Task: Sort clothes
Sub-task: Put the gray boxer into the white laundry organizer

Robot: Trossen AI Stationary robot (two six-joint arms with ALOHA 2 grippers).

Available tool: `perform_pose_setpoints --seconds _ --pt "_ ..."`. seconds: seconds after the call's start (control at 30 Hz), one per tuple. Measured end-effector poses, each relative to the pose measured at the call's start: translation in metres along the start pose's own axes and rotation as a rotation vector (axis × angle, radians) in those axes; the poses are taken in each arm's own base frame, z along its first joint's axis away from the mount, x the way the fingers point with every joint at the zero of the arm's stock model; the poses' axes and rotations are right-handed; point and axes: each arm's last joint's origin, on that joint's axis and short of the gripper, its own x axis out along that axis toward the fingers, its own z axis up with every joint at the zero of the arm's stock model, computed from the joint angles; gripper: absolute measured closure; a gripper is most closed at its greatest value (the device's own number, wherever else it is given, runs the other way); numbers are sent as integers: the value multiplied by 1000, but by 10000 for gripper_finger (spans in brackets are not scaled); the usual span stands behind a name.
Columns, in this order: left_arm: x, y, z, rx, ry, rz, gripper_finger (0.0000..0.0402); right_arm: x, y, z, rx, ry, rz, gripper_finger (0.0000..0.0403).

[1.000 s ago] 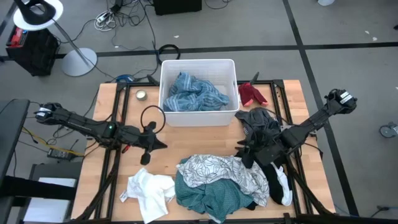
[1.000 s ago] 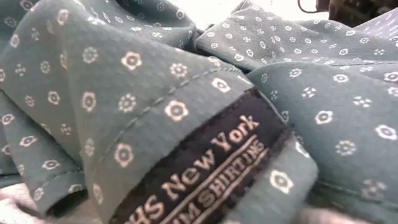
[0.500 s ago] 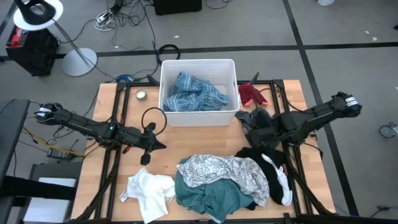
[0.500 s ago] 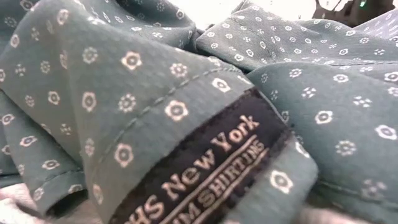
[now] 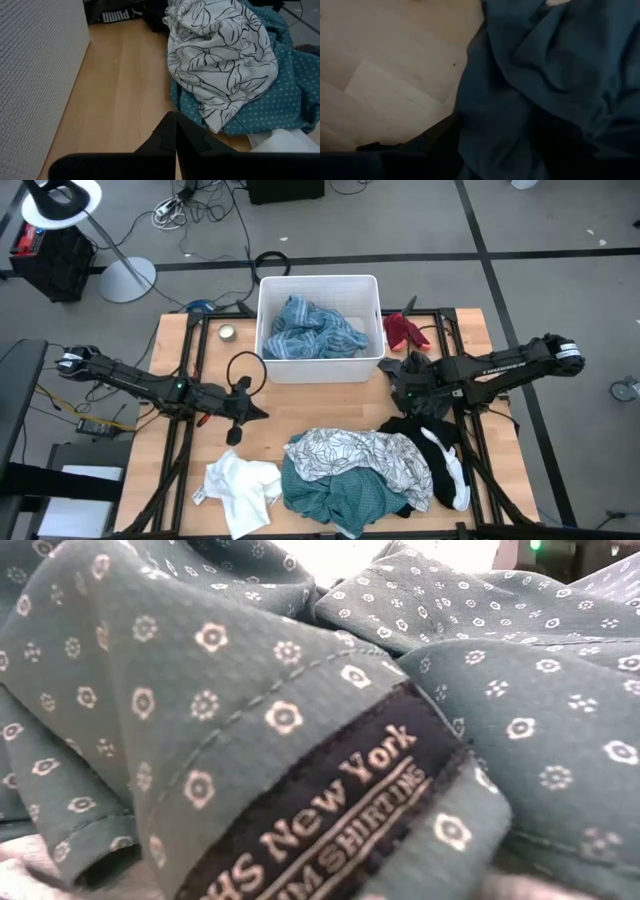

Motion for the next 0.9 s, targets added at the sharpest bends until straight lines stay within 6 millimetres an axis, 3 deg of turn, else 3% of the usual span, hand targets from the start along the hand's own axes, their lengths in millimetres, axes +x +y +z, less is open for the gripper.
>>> perform_pose_setpoints --seconds 0.1,0.2,0.3,0.43,0.63,0.9 --pt "0 0 0 -1 0 0 398 13 -5 -4 9 19 -24 155" --pt "0 0 0 -2 1 0 398 21 -9 -9 18 40 -32 180" --pt "0 0 0 -3 0 0 398 23 -9 -11 8 65 -20 250" --pt "0 0 0 -3 1 0 398 19 -6 -12 -9 65 -4 379" --pt "0 0 0 -4 1 0 398 -4 1 -4 -15 59 8 392" --pt "0 0 0 -3 2 0 398 -62 10 16 -37 -32 25 398"
